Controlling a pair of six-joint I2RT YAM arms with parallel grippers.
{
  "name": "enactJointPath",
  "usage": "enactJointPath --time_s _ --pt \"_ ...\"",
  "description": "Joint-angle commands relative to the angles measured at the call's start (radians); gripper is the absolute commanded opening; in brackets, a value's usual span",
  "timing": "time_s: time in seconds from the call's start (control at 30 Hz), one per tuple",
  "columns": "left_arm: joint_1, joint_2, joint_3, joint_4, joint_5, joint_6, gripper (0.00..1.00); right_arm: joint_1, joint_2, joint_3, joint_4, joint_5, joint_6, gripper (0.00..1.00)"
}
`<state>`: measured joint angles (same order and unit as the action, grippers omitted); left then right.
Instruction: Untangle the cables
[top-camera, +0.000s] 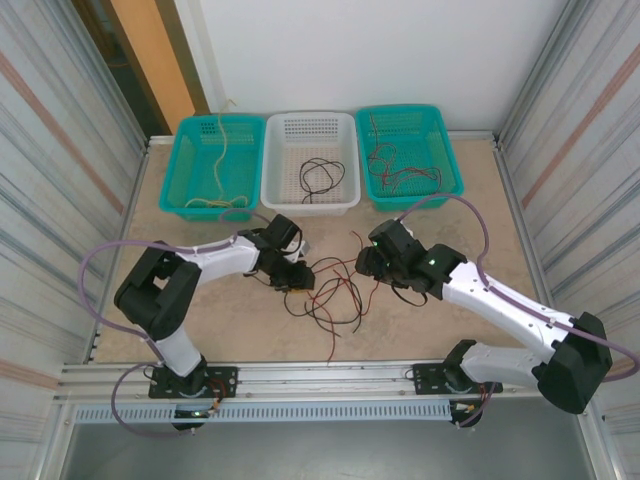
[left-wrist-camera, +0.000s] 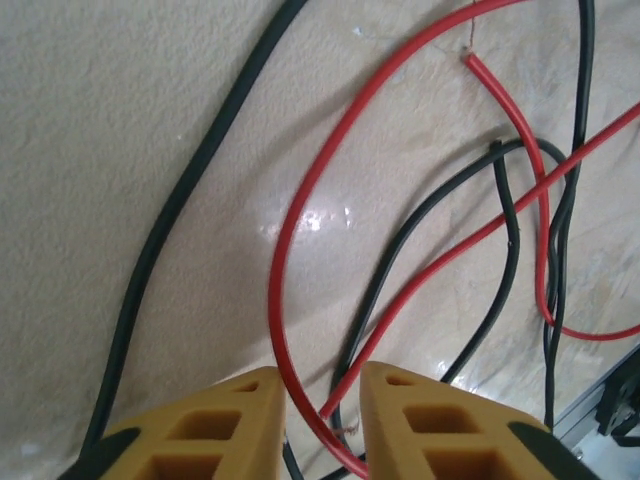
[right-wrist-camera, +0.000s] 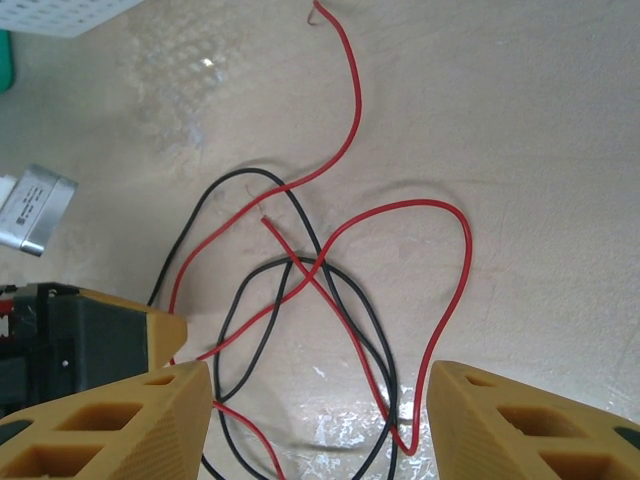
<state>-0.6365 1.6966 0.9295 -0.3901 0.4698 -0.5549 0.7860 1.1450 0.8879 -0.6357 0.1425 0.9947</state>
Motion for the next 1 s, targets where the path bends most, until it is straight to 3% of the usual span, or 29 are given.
enactJointPath --time_s 0.0,0.1,0.23,0.63,0.97 --pt "-0.007 -0.022 0.030 0.018 -0.011 0.019 0.17 0.008 -0.016 0.026 -0.039 0.039 0.025 0.58" --pt "-0.006 -0.038 0.024 0.046 -0.016 0.027 0.13 -0.002 -0.021 0.033 -0.048 0.045 0.039 0.58" --pt "-0.006 -0.023 0.019 0.086 0.021 0.023 0.00 -0.002 -0.030 0.063 -0.067 0.061 0.044 0.58" --pt "-0.042 -0.374 0.025 0.166 -0.050 0.111 0.00 0.004 -0.130 0.047 0.086 -0.021 -0.022 0.61" --pt "-0.064 -0.521 0.050 0.209 -0.023 0.186 0.00 -0.004 -0.136 0.180 0.136 -0.094 -0.085 0.69"
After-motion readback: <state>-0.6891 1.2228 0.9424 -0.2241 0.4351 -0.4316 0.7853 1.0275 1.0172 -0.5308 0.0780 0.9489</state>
